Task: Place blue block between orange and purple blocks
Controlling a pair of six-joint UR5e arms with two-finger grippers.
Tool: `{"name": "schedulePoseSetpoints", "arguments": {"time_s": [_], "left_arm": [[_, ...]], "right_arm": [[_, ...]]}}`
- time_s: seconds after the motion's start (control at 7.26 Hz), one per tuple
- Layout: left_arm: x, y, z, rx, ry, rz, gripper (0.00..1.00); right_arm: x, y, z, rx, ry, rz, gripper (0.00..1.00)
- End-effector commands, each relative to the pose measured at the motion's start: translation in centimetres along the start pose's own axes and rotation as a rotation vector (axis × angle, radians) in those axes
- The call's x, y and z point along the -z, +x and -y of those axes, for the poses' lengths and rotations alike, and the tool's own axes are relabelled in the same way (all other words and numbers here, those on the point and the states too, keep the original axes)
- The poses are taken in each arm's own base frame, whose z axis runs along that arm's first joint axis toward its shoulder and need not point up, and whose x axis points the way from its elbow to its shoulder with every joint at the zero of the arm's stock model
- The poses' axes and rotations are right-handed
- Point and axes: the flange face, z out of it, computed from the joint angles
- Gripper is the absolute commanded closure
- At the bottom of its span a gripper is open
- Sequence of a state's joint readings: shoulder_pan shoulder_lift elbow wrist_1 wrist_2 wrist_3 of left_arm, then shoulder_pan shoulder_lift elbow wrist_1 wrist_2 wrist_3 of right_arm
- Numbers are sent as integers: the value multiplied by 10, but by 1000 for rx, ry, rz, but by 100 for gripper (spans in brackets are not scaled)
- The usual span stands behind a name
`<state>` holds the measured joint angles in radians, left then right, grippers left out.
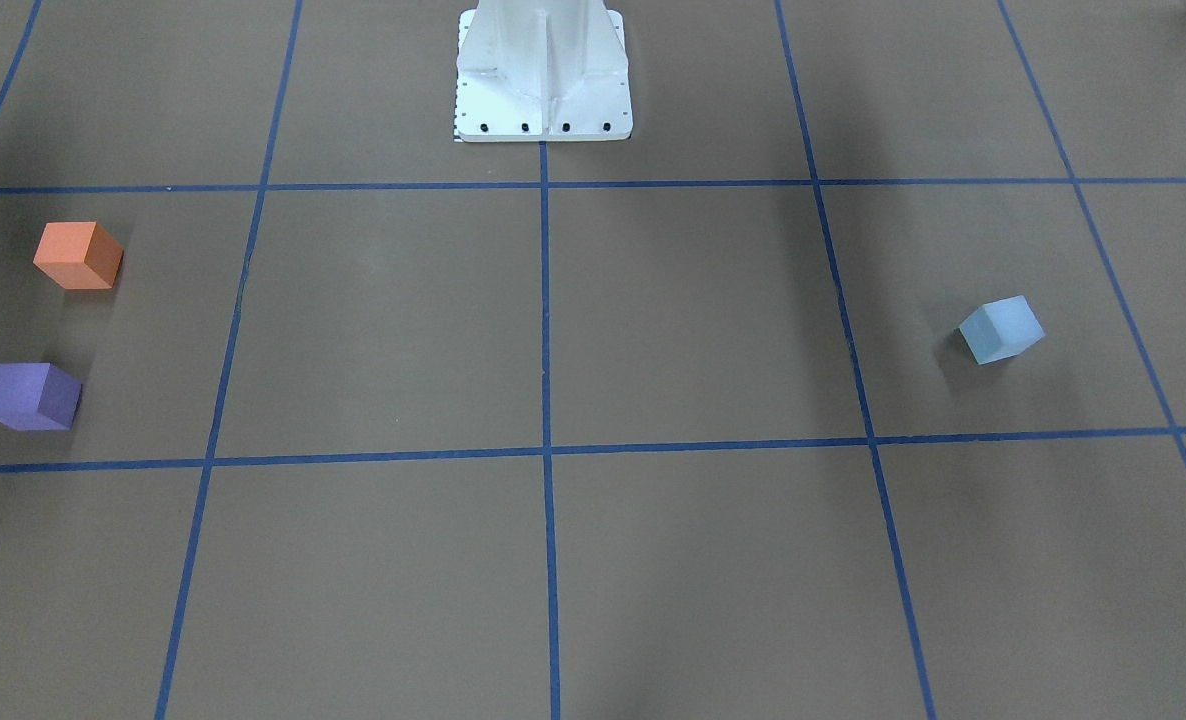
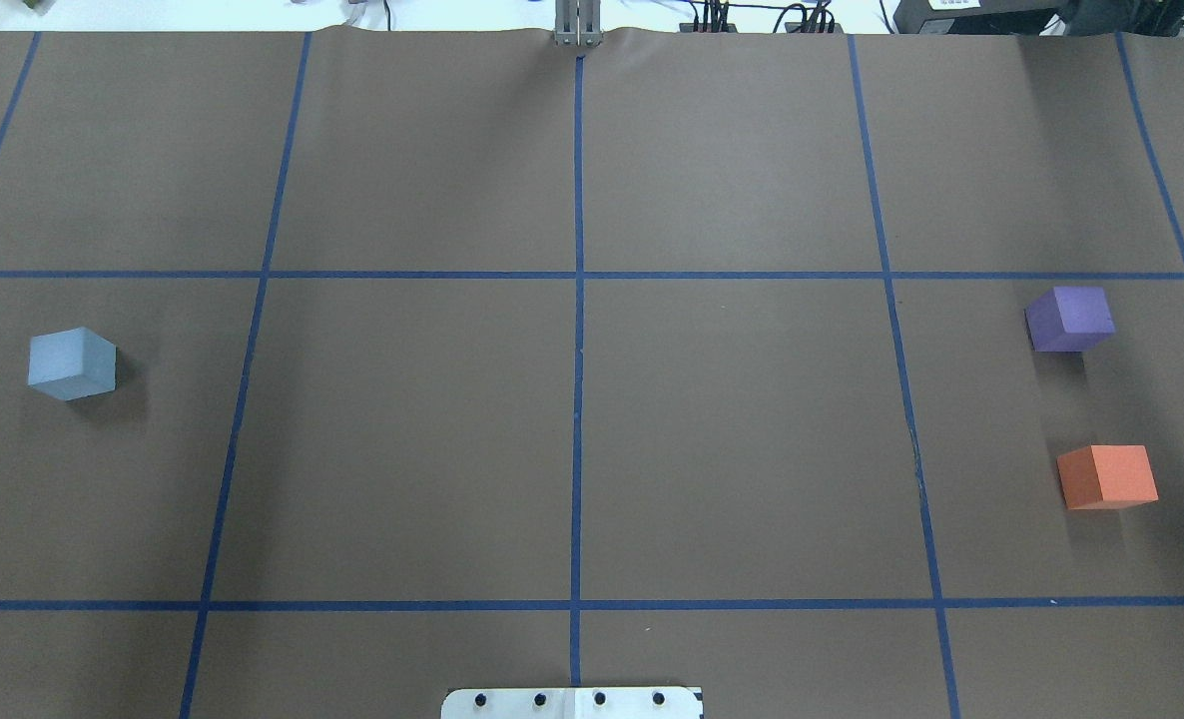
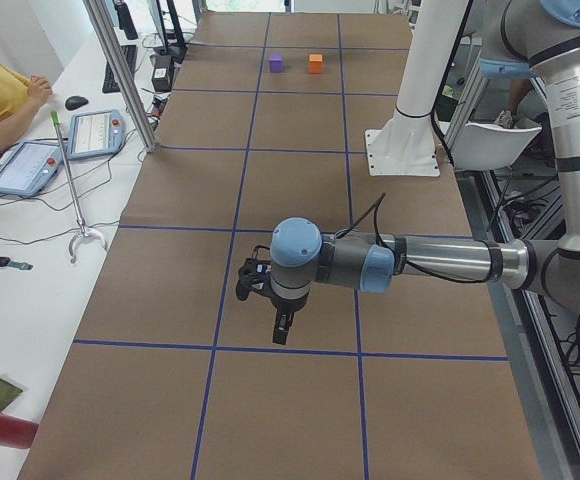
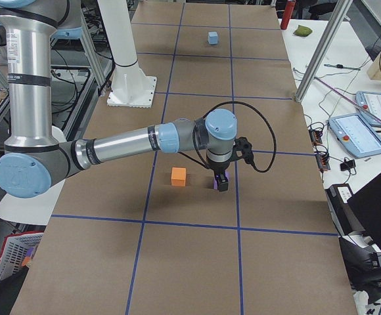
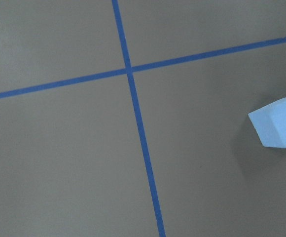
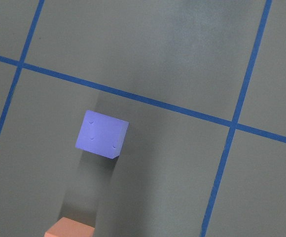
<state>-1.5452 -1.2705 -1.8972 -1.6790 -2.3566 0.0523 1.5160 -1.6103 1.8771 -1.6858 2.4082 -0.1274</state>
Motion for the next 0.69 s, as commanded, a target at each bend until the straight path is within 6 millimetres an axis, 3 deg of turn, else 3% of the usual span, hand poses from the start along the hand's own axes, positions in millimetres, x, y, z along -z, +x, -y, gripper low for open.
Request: {"name": "schedulePoseSetpoints", "arguments": {"time_s": [0.0,0.28,0.41,0.55], "left_arm": [[9,14,-26,23,5,-49,0],[8,17,-26,39,1,-67,0],[1,25,-18,94,-15,-92,0],[1,43,6,170,-19,-110,0]], "right_arm": [[-2,2,3,-1,-11,-22,0],[-12,15,-9,-20,-39,-54,0],[-18,20,-12,-32,-51,-44,0],[-18,18,-13,-29,-46,-32,0]]}}
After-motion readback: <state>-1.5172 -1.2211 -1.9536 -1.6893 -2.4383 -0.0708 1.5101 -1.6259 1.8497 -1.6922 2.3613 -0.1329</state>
